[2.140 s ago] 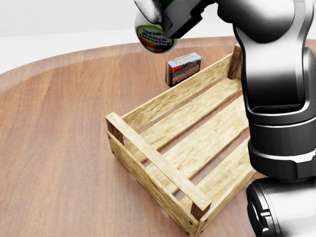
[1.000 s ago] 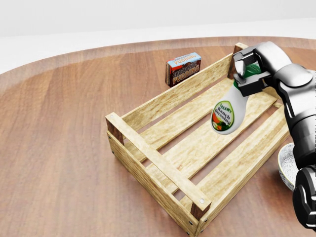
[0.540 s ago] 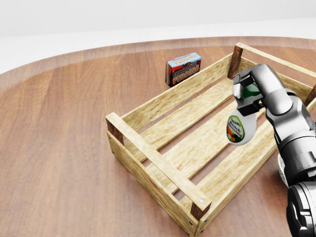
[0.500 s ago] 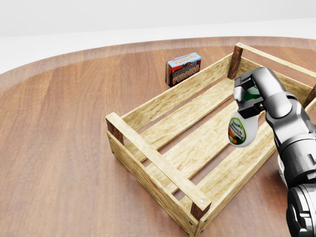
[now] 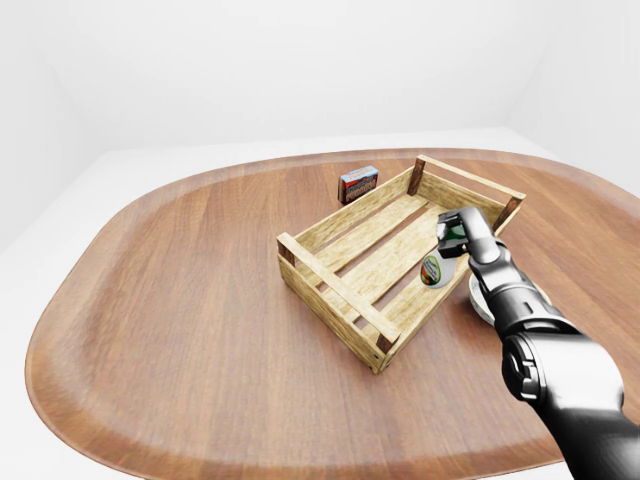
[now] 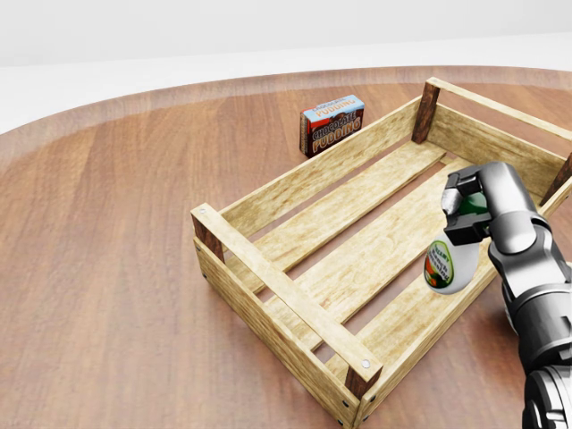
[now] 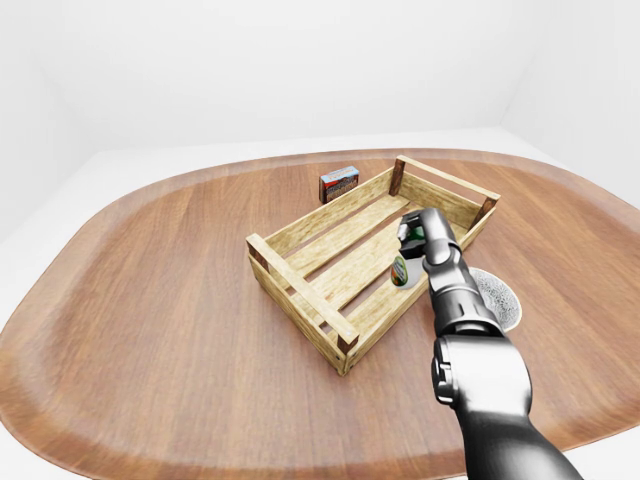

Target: Pick up the salad dressing and put it in the tray.

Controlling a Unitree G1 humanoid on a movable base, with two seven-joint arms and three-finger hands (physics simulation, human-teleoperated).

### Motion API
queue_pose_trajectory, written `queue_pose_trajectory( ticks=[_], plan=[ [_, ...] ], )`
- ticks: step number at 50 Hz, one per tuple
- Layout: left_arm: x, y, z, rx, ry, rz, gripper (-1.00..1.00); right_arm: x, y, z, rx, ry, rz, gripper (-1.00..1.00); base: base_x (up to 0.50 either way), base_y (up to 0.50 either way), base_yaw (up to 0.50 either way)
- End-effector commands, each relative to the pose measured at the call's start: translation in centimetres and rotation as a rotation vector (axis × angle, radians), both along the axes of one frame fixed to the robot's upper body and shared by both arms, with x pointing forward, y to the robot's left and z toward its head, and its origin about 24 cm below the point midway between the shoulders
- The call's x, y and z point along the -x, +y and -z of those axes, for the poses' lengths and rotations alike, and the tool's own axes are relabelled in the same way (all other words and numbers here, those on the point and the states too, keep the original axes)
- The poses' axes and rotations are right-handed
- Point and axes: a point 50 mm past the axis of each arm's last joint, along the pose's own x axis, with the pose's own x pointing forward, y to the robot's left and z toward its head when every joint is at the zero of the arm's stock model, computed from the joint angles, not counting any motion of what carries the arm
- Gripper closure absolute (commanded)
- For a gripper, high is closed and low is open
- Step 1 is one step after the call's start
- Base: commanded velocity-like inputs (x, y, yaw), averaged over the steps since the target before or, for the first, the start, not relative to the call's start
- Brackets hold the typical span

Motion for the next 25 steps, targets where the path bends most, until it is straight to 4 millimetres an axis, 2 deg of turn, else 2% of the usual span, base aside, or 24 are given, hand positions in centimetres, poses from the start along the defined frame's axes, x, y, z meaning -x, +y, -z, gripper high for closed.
queue_pose_trajectory(
  ticks=[1,12,13,25],
  plan=[
    [-0.1,0.1,0.2,0.003,0.006,0.000,-1.00,1.3,-0.6,2.6,0.021,0.077,0.025,1.00,0.00,0.00,0.00],
    [0.0,0.0,0.1,-0.001,0.000,0.001,-1.00,1.6,-0.6,3.2,0.026,0.092,0.027,1.00,0.00,0.00,0.00],
    [0.0,0.0,0.1,0.000,0.002,0.000,-1.00,1.6,-0.6,3.4,0.013,0.111,0.010,-1.00,0.00,0.00,0.00],
    [0.0,-0.1,0.0,-0.003,-0.002,0.002,-1.00,2.2,-0.6,4.4,0.014,0.130,0.025,-1.00,0.00,0.00,0.00]
  ],
)
